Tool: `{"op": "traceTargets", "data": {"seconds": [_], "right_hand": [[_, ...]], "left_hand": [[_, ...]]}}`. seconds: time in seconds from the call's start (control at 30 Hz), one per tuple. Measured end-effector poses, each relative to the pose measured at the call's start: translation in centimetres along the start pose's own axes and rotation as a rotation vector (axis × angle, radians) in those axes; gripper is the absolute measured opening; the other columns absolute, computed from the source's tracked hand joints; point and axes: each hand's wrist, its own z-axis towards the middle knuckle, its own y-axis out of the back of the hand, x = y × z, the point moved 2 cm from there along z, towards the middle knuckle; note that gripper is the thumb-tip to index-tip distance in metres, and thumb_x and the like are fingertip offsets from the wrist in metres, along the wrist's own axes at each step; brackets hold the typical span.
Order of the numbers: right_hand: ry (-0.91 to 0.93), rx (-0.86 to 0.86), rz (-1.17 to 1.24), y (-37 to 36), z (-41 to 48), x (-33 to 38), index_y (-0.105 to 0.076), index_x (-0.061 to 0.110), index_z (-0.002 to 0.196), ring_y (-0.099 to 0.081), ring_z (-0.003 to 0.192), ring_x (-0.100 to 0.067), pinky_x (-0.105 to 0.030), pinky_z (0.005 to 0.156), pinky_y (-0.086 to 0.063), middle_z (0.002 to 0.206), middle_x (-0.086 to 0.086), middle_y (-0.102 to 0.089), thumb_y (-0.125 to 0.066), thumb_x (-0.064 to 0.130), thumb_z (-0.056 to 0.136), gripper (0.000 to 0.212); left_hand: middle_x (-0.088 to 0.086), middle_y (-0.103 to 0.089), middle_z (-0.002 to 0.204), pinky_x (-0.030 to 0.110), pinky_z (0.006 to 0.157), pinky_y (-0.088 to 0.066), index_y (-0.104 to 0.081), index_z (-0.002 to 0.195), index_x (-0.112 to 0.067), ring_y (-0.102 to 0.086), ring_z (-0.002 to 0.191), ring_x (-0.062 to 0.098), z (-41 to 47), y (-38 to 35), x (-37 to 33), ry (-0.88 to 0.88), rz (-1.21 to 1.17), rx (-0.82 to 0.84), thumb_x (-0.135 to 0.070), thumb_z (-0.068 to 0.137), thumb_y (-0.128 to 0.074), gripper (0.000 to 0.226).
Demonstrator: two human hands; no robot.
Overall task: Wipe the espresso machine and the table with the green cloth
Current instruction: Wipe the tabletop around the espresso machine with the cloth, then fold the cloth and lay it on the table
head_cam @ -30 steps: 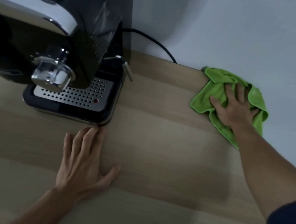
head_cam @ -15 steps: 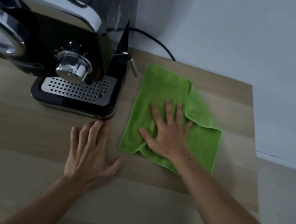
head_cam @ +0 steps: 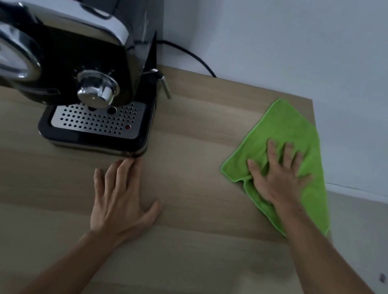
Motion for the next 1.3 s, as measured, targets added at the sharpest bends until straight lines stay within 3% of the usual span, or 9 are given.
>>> {"op": "traceTargets", "data": {"seconds": [0.23, 0.37, 0.47, 0.57, 0.67, 0.8, 0.93, 1.1, 1.3], "right_hand": [[0.234, -0.007, 0.011, -3.1, -9.5, 9.5, -0.003, 0.042, 0.150, 0.015, 0.145, -0.037, -0.073, 0.103, 0.004, 0.161, -0.004, 0.013, -0.017, 0.082, 0.072, 0.088], [0.404, -0.017, 0.057, -4.3, -15.5, 12.7, -0.011, 0.042, 0.150, 0.011, 0.146, -0.035, -0.070, 0.104, 0.008, 0.161, -0.005, 0.005, -0.023, 0.079, 0.080, 0.080], [0.514, 0.002, 0.202, -4.2, -18.7, 12.4, 0.004, 0.051, 0.146, 0.015, 0.146, -0.021, -0.064, 0.111, 0.005, 0.160, -0.001, 0.006, -0.011, 0.073, 0.087, 0.064], [0.355, -0.119, 0.416, -2.2, -17.7, 9.8, -0.020, 0.036, 0.149, -0.020, 0.144, -0.025, -0.050, 0.112, -0.021, 0.157, -0.010, -0.024, -0.022, 0.059, 0.095, 0.059], [0.159, -0.221, 0.388, 0.0, -14.2, 6.6, -0.045, 0.010, 0.139, -0.044, 0.129, -0.034, -0.051, 0.103, -0.041, 0.142, -0.016, -0.045, -0.039, 0.044, 0.090, 0.060], [0.072, -0.031, 0.194, 1.3, -10.0, 4.8, -0.035, 0.015, 0.142, -0.038, 0.128, -0.028, -0.043, 0.103, -0.038, 0.143, -0.007, -0.038, -0.044, 0.041, 0.094, 0.055], [0.085, -0.016, 0.064, 1.7, -8.3, 4.9, -0.045, 0.012, 0.132, -0.046, 0.117, -0.028, -0.042, 0.097, -0.041, 0.131, -0.010, -0.046, -0.044, 0.043, 0.094, 0.049], [0.163, -0.039, -0.163, 2.5, -8.9, 5.2, -0.046, 0.007, 0.127, -0.054, 0.109, -0.032, -0.044, 0.090, -0.043, 0.129, -0.015, -0.050, -0.035, 0.013, 0.096, 0.034], [0.114, -0.073, -0.013, 5.3, -11.7, 4.8, -0.052, 0.012, 0.120, -0.059, 0.106, -0.029, -0.037, 0.089, -0.046, 0.117, -0.008, -0.059, -0.038, 0.010, 0.094, 0.030]], "left_hand": [[0.006, -0.036, 0.144, 0.050, 0.116, -0.010, -0.036, 0.142, -0.014, -0.028, 0.134, 0.026, -0.2, 0.8, 1.1, 0.003, -0.232, -0.040, -0.059, 0.078, -0.031, 0.079], [0.008, -0.040, 0.142, 0.048, 0.109, -0.028, -0.036, 0.142, -0.013, -0.038, 0.128, 0.028, -0.1, 2.0, 1.4, -0.057, -0.259, -0.035, -0.053, 0.083, -0.029, 0.072], [0.002, -0.036, 0.145, 0.042, 0.102, -0.037, -0.028, 0.145, -0.019, -0.041, 0.127, 0.024, 0.4, 3.2, 0.4, -0.153, -0.260, 0.038, -0.046, 0.086, -0.028, 0.065], [0.001, -0.021, 0.155, 0.041, 0.099, -0.039, -0.015, 0.149, -0.020, -0.038, 0.132, 0.022, 2.0, 4.2, -2.0, -0.229, -0.207, 0.133, -0.030, 0.096, -0.035, 0.058], [-0.002, -0.001, 0.160, 0.039, 0.087, -0.043, -0.002, 0.151, -0.017, -0.050, 0.121, 0.028, 4.9, 4.5, -4.7, -0.256, -0.030, 0.190, -0.015, 0.096, -0.036, 0.065], [0.011, -0.020, 0.153, 0.040, 0.080, -0.045, -0.012, 0.148, -0.009, -0.056, 0.113, 0.033, 9.0, 4.6, -6.4, -0.258, 0.222, 0.230, -0.002, 0.092, -0.035, 0.061], [0.014, -0.043, 0.136, 0.041, 0.083, -0.046, -0.034, 0.136, -0.006, -0.055, 0.115, 0.034, 10.1, 4.8, -7.2, -0.263, 0.385, 0.242, -0.002, 0.093, -0.037, 0.044], [0.012, -0.051, 0.126, 0.039, 0.080, -0.044, -0.047, 0.125, -0.005, -0.057, 0.110, 0.031, 8.2, 6.5, -7.5, -0.257, 0.402, 0.218, -0.003, 0.092, -0.039, 0.034], [0.010, -0.062, 0.113, 0.037, 0.074, -0.042, -0.053, 0.114, -0.017, -0.061, 0.101, 0.032, 5.0, 10.9, -4.4, -0.290, 0.318, 0.131, -0.019, 0.094, -0.042, 0.023]]}}
